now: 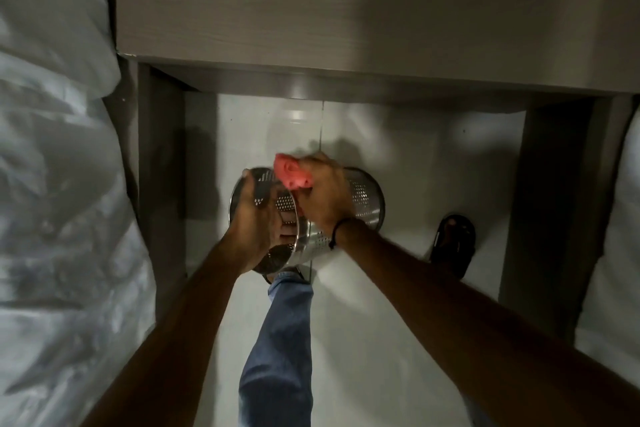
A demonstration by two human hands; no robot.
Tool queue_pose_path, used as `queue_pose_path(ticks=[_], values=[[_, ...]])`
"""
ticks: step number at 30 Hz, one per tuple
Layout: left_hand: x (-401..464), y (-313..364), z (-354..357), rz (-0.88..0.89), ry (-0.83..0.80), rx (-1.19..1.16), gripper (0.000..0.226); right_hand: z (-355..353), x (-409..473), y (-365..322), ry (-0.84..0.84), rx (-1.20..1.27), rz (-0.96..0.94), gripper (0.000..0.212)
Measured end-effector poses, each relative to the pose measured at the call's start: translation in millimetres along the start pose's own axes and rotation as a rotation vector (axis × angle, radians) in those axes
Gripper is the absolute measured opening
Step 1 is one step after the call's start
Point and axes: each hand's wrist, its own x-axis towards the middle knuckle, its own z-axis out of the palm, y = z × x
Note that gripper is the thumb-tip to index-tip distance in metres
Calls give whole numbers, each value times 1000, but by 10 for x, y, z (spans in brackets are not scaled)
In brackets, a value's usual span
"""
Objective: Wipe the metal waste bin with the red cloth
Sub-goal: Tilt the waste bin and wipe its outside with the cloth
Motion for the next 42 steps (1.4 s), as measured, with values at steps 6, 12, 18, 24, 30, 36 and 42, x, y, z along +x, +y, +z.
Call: queue_pose_path(ticks=[6, 12, 18, 24, 30, 36, 42], values=[[-19, -28, 126, 55, 66, -343, 109, 73, -612, 138, -72, 48, -75, 49], [-71, -114, 333, 83, 59, -232, 86, -24, -349, 91, 6, 60, -112, 38], [-73, -58, 343, 52, 17, -115, 86, -132, -280, 118, 23, -11, -94, 42], [21, -114, 362, 97, 164, -336, 80, -74, -741, 220, -51, -28, -26, 50], [-85, -199, 343, 99, 114, 71, 120, -60, -340, 51, -8, -118, -60, 54], [-97, -132, 351, 154, 161, -163, 86, -21, -437, 190, -134, -194, -140, 49], [-57, -269, 409, 145, 84, -141, 70, -38, -509, 331, 10, -102, -78, 53]])
